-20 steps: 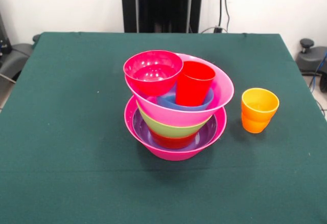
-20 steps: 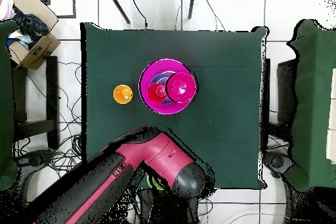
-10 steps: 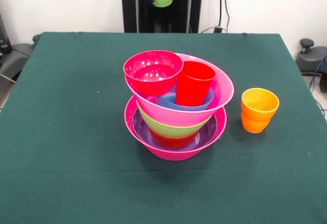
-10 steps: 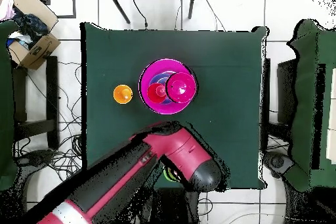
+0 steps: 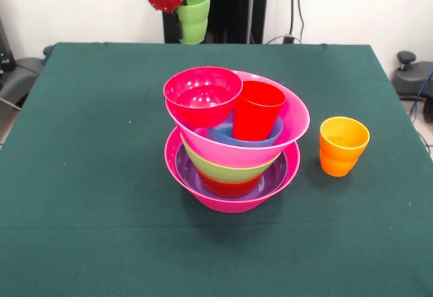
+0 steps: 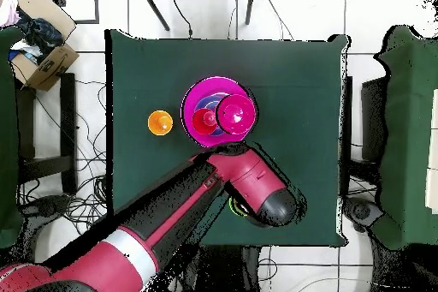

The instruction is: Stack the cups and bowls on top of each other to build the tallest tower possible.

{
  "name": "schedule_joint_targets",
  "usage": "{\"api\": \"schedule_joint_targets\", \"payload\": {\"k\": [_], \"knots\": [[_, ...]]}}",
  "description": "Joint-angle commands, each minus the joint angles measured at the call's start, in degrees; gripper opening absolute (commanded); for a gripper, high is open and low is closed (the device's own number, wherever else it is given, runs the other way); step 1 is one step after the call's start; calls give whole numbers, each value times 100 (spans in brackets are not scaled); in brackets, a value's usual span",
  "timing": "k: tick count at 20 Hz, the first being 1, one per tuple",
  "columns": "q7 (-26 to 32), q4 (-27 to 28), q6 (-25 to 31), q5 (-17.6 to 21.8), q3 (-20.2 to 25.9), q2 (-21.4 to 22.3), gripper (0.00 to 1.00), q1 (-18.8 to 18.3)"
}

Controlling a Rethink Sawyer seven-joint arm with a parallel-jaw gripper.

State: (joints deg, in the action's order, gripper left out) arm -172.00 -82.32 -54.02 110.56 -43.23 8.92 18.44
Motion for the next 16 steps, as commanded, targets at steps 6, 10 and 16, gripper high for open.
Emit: {"api": "schedule_joint_targets", "payload": {"k": [6,10,16], "knots": [[770,1035,287,316,786,-278,0,149],[549,1144,64,487,624,-283,0,196],[577,1318,39,619,639,-275,0,69]]}}
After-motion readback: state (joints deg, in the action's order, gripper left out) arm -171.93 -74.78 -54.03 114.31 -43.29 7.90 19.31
